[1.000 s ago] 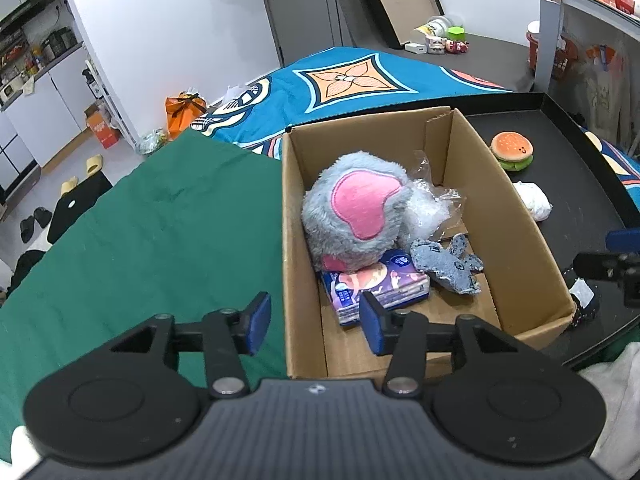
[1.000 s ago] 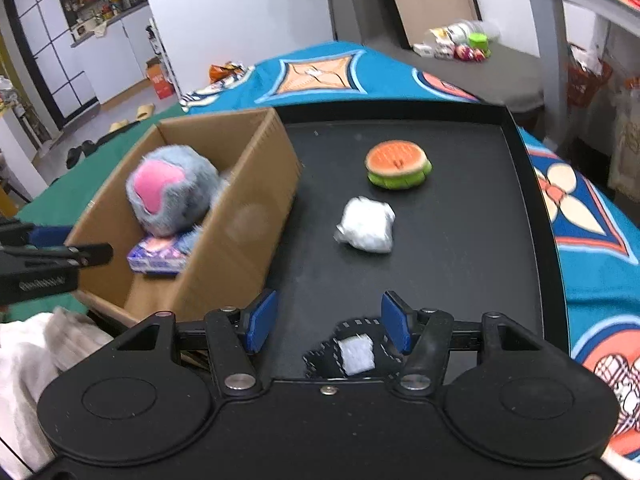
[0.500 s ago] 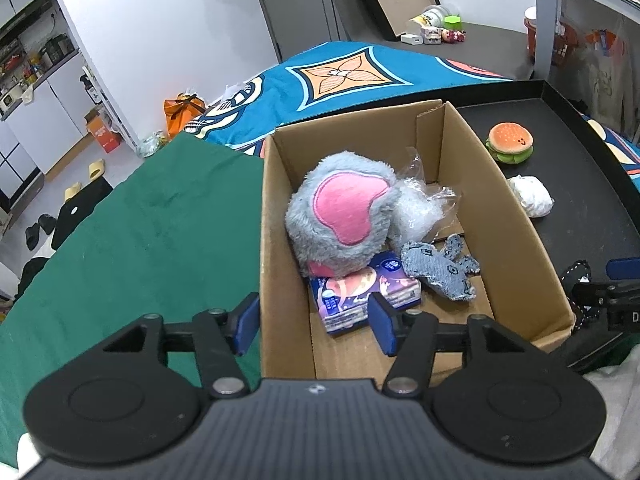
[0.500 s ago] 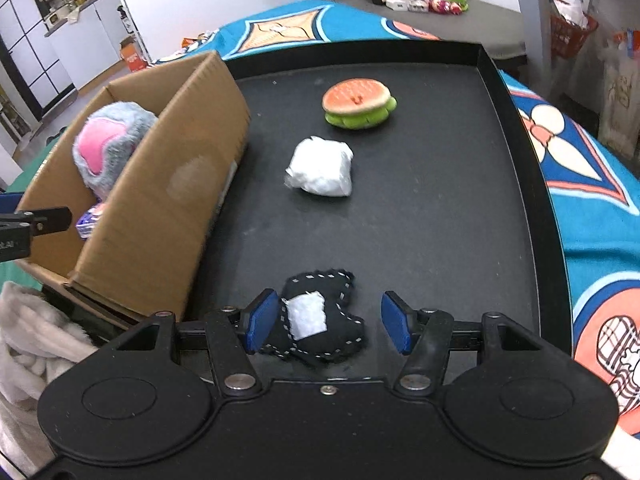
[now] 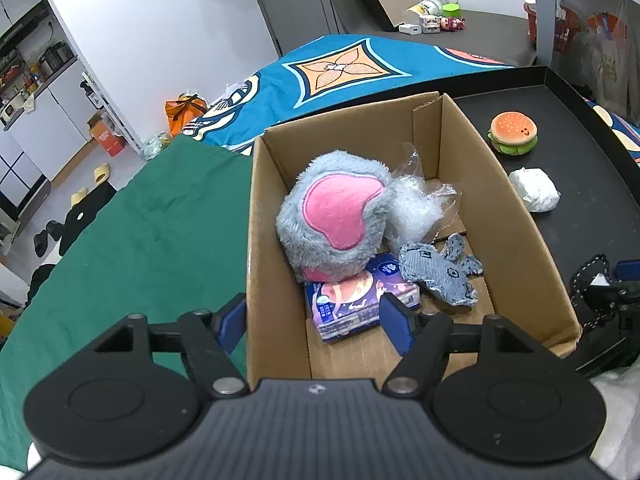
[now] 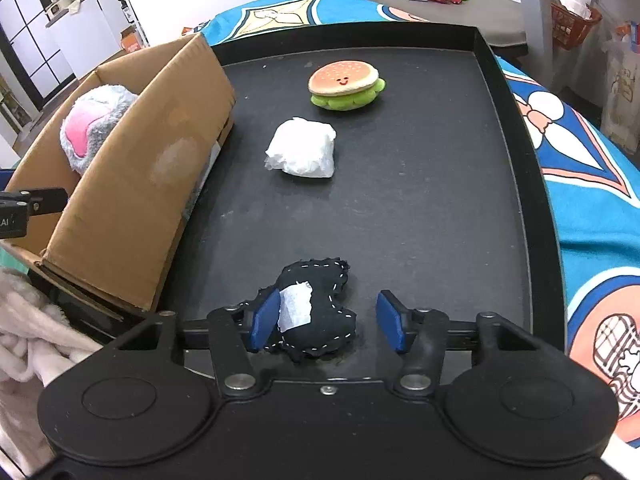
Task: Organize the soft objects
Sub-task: 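Grasp the black felt piece on the tray with the right gripper, then carry the black felt piece into the box and release it with the right gripper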
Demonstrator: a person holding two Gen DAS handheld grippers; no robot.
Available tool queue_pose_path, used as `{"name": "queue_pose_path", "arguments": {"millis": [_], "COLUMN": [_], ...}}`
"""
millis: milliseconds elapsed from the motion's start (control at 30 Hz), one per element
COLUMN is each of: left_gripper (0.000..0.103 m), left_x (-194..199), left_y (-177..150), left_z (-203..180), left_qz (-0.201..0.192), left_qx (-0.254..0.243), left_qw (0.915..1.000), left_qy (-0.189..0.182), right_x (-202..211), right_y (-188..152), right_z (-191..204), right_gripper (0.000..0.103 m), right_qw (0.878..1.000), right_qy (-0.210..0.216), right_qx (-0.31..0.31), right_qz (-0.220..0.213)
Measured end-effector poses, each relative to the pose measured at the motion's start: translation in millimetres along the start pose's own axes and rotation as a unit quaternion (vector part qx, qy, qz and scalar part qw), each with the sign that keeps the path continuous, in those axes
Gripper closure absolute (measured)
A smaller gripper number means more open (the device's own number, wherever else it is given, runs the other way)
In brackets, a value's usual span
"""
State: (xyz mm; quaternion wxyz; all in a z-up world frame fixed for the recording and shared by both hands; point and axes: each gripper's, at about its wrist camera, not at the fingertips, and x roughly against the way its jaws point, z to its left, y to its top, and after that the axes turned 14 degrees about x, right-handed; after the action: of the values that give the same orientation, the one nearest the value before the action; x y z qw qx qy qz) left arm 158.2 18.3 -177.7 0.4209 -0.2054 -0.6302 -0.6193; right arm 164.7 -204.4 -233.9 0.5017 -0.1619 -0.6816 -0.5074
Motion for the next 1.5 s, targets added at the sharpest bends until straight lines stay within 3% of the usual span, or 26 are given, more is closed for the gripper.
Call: {"name": "queue_pose_path", "arguments": {"millis": [433, 1000, 1300, 1500], "left_gripper": [0.031, 0.032, 0.033, 0.039], "left_x": [-5, -4, -1, 2], "left_y": [0, -3, -6, -7], "left_z": [-4, 9, 19, 21], "left_qz": [0.004, 0.002, -0.005, -0.008], "left_qx": [-0.006, 0.011, 0.017, 0.019], "left_qw": [0.9999, 0.9999, 0.9997, 0.9995], "left_qy": [0.010, -0.006, -0.014, -0.022], "right_x": [3, 29, 52, 71], "right_y": [-1, 14, 46, 67], "right_z": [-18, -17, -5, 2], "right_gripper": [0.077, 0.078, 0.078, 0.078], "right_qw": [1.000, 0.999, 0.996, 0.992], "right_qy": [0.000, -0.002, -0.001, 0.003], "right_qx": [-0.021, -0.021, -0.017, -0.018], "right_qz": [0.003, -0.029, -0.087, -0.125]}}
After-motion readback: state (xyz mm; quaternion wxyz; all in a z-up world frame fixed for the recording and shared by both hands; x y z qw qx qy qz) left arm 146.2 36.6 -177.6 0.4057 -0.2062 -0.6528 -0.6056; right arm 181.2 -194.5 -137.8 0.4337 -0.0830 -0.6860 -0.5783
